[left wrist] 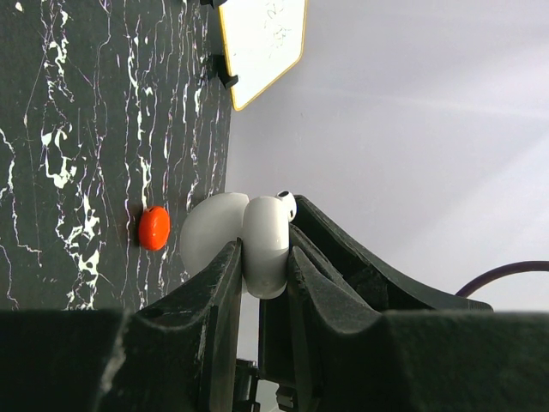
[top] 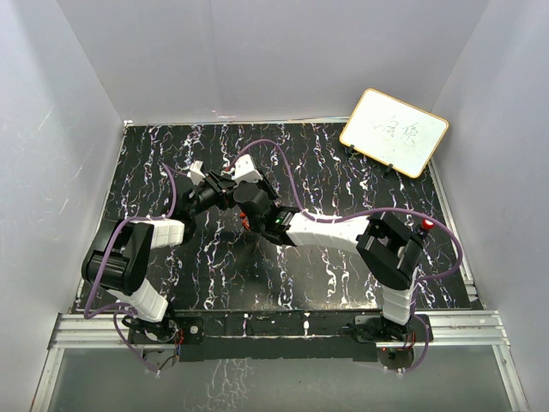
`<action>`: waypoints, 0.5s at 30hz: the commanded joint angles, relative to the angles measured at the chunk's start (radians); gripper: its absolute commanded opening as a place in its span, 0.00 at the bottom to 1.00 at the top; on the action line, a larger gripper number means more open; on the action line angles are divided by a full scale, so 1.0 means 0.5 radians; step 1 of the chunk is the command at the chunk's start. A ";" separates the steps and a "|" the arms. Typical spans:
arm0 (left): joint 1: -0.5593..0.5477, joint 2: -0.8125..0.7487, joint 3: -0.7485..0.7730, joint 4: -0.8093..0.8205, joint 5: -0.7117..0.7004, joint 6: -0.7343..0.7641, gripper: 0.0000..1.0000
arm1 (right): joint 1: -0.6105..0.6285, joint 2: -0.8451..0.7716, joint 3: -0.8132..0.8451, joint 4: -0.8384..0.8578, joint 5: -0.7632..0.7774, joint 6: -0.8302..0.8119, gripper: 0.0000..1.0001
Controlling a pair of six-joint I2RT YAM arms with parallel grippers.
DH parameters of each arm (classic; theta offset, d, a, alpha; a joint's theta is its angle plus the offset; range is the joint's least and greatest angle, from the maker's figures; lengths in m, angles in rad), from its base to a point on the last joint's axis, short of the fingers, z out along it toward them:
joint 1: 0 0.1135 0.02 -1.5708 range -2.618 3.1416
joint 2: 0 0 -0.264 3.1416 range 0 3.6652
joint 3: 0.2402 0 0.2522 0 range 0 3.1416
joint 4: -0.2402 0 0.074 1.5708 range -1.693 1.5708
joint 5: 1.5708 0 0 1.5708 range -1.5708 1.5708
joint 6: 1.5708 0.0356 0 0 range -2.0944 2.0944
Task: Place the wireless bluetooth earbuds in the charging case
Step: Place the earbud in the charging case.
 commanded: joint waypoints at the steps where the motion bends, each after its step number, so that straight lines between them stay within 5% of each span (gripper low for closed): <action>1: -0.011 -0.006 0.042 0.125 0.010 -0.030 0.00 | 0.010 0.021 0.096 0.037 -0.031 0.049 0.27; 15: -0.009 0.007 0.031 0.149 0.010 -0.040 0.00 | 0.001 0.014 0.114 0.018 -0.053 0.073 0.27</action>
